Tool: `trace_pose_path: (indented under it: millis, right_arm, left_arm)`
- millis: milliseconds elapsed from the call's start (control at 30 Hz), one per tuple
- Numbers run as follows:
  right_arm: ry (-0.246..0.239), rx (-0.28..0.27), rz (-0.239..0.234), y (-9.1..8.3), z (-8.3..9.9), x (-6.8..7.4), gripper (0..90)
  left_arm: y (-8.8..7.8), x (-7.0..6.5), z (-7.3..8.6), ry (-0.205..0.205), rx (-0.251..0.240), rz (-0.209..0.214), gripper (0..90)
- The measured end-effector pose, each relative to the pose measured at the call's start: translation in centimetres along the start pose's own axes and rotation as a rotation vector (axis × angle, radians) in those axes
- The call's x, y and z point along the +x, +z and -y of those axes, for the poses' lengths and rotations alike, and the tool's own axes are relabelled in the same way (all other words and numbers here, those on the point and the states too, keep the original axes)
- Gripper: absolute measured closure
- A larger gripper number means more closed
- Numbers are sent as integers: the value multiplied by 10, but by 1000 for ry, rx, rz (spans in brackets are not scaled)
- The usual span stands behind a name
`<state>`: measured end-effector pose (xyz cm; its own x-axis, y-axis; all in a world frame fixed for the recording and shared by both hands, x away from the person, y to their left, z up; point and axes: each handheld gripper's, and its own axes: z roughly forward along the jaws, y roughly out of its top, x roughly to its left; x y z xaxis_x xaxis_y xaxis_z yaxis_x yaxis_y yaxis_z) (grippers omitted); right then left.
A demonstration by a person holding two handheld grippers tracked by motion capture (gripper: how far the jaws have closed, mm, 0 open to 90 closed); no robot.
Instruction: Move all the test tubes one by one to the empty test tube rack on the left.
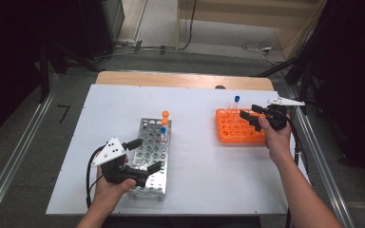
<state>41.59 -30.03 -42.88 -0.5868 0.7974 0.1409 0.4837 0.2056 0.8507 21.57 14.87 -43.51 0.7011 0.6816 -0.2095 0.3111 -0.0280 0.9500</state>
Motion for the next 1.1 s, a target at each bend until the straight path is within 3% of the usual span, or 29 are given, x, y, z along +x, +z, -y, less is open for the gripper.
trace_pose_path:
  millis: [367, 633, 733, 1100]
  right_arm:
    - [36, 43, 7, 29, -3, -10, 505]
    - [41, 69, -48, 44, -4, -10, 587]
    - [17, 96, -32, 49, -5, -6, 615]
    - [16, 130, 30, 57, -8, -8, 709]
  left_arm:
    - [-1, 1, 0, -2, 1, 1, 0]
    - [1, 2, 1, -10, 4, 4, 0]
    - [1, 2, 1, -10, 5, 4, 0]
    - [2, 2, 1, -12, 8, 8, 0]
